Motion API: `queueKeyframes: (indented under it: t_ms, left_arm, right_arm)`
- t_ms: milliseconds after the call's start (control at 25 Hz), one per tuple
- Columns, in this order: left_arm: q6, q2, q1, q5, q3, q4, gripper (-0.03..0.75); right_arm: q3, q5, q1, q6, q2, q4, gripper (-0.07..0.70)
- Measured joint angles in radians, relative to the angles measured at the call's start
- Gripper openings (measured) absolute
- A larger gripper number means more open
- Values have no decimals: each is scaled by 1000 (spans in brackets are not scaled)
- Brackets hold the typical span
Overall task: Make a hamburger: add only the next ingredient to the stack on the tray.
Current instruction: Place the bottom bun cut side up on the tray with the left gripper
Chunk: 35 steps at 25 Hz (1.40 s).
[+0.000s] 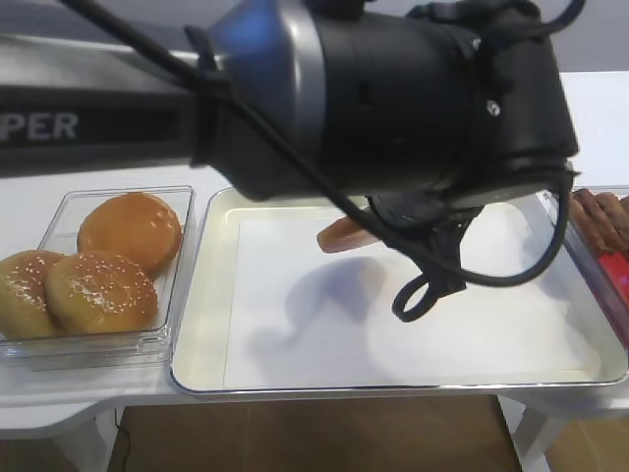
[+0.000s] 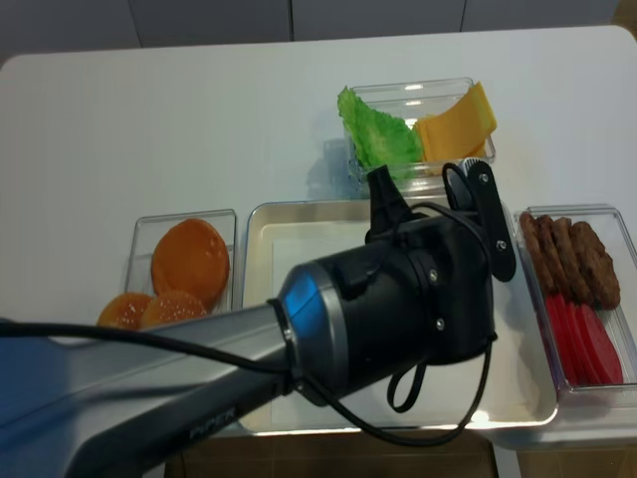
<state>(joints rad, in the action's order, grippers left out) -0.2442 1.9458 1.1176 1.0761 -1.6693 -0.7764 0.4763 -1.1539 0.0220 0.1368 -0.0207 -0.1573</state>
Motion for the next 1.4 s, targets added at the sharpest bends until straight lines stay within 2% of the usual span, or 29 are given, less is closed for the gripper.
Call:
queueKeyframes:
  t_ms: [360,1160,1400]
  left_arm:
    - [-34,35,2,4,-2,-12,144]
    - [-34,61,26,22,-6,19,141]
    - [-34,61,26,26,-6,45,173]
  right_arm:
    - [0,0,0,0,0,0,449]
    - [0,0,0,-8,0,0,449]
    - [0,0,0,-8,0,0,449]
